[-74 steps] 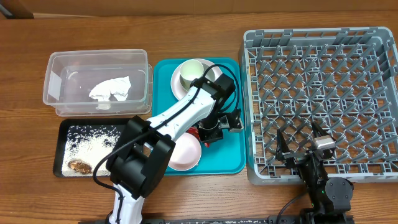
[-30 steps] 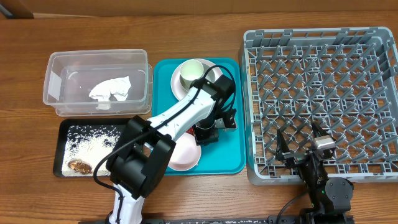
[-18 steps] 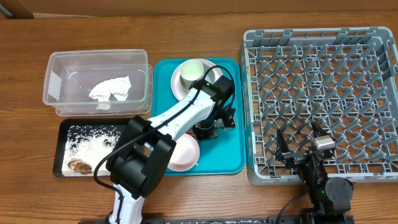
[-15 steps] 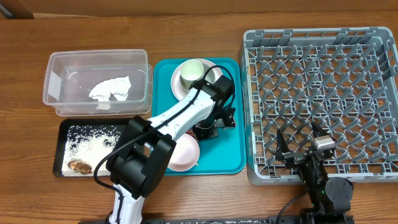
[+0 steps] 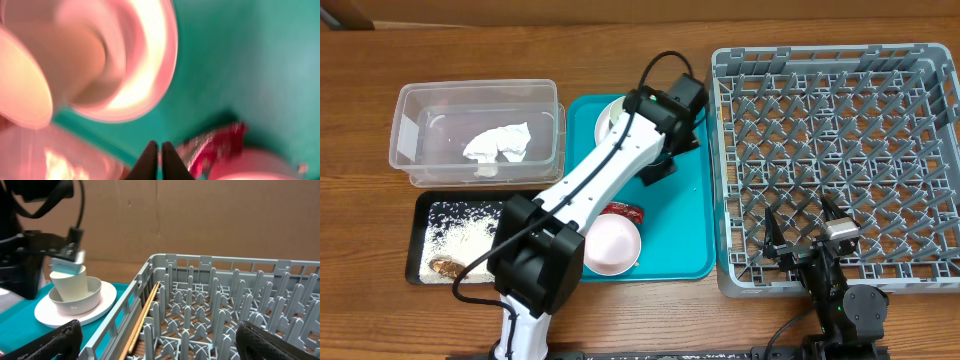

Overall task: Sort waste into correct bins and load items into the dishwasher
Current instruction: 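Lift the red wrapper with the left gripper off the teal tray, then carry the red wrapper left into the clear bin and release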

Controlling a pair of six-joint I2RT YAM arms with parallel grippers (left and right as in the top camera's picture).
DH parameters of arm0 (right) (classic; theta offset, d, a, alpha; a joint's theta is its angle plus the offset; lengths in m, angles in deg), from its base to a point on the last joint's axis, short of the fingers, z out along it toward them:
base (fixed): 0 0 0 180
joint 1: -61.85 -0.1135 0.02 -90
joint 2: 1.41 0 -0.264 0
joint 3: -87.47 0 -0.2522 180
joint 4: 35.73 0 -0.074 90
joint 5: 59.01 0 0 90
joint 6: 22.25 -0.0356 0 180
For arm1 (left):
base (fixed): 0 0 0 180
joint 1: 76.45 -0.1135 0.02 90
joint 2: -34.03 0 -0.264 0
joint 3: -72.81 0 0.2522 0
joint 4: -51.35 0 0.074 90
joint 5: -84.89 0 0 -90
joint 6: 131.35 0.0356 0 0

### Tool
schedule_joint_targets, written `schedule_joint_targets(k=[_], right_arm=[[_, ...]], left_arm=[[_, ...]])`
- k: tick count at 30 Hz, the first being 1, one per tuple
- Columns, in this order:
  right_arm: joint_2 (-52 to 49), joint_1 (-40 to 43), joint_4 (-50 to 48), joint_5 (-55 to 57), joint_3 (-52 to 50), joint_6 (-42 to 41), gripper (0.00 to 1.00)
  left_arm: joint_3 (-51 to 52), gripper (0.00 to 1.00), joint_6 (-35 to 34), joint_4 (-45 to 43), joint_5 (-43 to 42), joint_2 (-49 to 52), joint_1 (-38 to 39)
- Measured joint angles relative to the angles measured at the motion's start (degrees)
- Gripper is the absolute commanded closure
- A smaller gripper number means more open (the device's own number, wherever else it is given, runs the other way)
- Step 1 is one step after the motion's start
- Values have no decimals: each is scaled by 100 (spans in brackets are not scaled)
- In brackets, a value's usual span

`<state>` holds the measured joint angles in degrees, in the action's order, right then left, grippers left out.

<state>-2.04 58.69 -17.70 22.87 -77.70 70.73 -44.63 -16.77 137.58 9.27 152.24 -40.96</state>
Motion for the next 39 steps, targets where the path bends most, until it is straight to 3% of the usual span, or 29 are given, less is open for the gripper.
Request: schedule_joint_targets(k=[1,4,17,21,33,39], right_arm=[[0,0,0,0,0,2,0],[0,0,2,0,0,2,0],[0,0,0,-2,0,0,0],[0,0,0,0,0,2,0],[0,0,2,0,0,0,0],[0,0,0,0,0,0,0]], left_arm=[[-4,60,-35,240,11,0,-48],[4,47,-85,911,-70,0,-243],[203,44,-175,1154,-1755,0,-1902],[498,44,-175,1069,-2022,0,-2083],[1827,51,-155,-96,-2302,0,-2085],[1849,81,-149,-162,-2559,0,-2085]])
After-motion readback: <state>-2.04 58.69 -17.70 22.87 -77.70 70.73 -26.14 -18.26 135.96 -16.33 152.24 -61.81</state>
